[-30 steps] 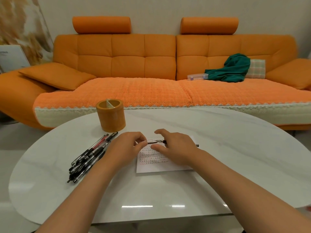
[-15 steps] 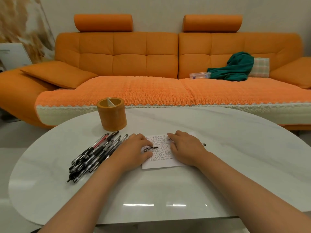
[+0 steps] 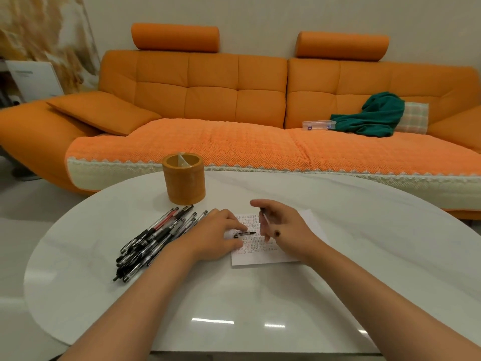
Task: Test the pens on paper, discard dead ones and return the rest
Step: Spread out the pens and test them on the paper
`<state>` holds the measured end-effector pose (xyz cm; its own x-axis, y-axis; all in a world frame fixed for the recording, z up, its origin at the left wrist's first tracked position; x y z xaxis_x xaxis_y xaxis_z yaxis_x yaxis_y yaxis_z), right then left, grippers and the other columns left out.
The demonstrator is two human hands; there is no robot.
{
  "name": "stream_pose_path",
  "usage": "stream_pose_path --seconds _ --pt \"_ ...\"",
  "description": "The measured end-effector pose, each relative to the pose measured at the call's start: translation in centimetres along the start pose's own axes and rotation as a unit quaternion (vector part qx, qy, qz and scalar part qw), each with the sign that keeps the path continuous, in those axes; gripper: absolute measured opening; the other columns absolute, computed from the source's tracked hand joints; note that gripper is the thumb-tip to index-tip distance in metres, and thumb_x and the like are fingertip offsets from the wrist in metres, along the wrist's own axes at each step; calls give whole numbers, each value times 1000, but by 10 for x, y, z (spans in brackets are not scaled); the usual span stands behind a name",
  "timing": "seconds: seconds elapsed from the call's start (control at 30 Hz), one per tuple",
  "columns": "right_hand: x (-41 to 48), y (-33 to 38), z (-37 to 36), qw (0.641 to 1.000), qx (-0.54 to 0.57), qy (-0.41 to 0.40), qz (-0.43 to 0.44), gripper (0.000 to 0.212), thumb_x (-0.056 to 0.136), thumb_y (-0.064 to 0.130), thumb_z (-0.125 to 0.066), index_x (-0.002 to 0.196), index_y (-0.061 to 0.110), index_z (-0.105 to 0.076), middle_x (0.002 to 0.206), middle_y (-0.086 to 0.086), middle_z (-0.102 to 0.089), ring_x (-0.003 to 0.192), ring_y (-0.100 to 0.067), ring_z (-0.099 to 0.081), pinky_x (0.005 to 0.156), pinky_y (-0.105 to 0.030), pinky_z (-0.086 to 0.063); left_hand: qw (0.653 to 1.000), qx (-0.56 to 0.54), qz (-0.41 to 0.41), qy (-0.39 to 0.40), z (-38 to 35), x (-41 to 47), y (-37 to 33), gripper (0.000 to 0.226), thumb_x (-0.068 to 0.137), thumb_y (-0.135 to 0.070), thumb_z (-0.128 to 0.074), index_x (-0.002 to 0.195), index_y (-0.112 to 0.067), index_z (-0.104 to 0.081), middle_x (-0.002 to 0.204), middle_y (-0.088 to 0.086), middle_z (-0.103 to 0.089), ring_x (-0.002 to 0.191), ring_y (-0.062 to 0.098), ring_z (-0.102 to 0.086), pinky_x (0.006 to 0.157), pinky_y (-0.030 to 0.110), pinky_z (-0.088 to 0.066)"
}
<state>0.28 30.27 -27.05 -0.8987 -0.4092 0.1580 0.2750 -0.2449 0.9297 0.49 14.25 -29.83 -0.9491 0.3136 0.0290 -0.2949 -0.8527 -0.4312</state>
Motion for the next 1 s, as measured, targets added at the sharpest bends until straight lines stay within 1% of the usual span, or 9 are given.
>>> stream_pose_path --seconds 0.07,0.1,0.13,0.2,0.3,0.37,0.5,0.7,1.0 --pt "-7 2 -8 1000 10 19 3 20 97 10 -59 114 17 -67 78 -7 -52 64 -18 -52 59 -30 -47 1000 -4 -3 7 0 0 1 43 93 -46 -64 135 -39 -58 130 -16 -47 123 6 -33 105 29 -31" --pt "-8 -1 -11 999 43 21 -21 13 99 17 -58 105 15 -70 74 -9 -51 60 -18 -50 54 -30 -44 1000 -7 -3 9 0 0 1 44 93 -45 -64 136 -38 -58 131 -15 -47 123 6 -33 106 29 -31" --pt "-9 -6 -16 994 84 23 -60 17 100 19 -54 100 12 -70 71 -10 -50 56 -19 -49 50 -29 -40 1000 -12 -1 12 0 0 2 45 93 -44 -65 137 -38 -57 131 -15 -47 124 6 -32 107 30 -30" --pt "-11 -12 -25 986 123 38 -108 21 98 9 -46 100 9 -67 67 -15 -55 51 -21 -52 45 -24 -33 1000 -19 3 25 1 0 5 46 93 -43 -65 137 -38 -56 132 -14 -46 125 7 -31 110 32 -29" --pt "-15 -11 -32 991 78 57 -97 17 87 -7 -51 90 5 -62 71 -19 -66 53 -25 -60 43 -22 -32 999 -9 1 51 1 0 8 48 93 -43 -65 139 -38 -54 137 -14 -44 130 9 -30 112 34 -29" --pt "-16 -10 -32 993 51 61 -88 16 83 -10 -57 82 5 -60 65 -18 -64 50 -21 -57 44 -23 -34 998 -5 -1 60 2 -1 9 50 92 -44 -66 140 -38 -54 139 -14 -43 132 9 -29 112 33 -28" --pt "-13 -8 -35 995 0 71 -76 7 79 -4 -62 74 0 -57 55 -10 -60 45 -18 -52 46 -24 -41 999 3 -12 52 2 -1 8 52 92 -46 -66 141 -36 -54 140 -12 -43 132 10 -29 111 31 -28" --pt "-9 -8 -48 994 -56 82 -42 13 79 -6 -63 70 -4 -54 48 6 -53 41 -5 -45 44 -19 -36 997 6 -13 75 0 -3 11 57 90 -50 -67 143 -38 -50 141 -14 -40 133 9 -28 114 34 -28" --pt "-8 -10 -51 994 -62 85 -15 19 80 -3 -66 67 1 -53 55 -1 -54 49 -11 -45 48 -21 -36 996 -2 -6 92 1 -4 13 60 89 -49 -69 144 -38 -48 142 -14 -38 136 10 -28 116 40 -30"
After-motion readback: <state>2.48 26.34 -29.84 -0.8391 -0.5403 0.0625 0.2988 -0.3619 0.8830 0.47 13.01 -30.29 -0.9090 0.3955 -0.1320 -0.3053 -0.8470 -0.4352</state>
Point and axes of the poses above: each hand's wrist, its own x-axis towards the middle knuckle, its own z-axis out of the back of the hand, y = z × x, the point moved 7 cm from there along x, towards the middle knuckle
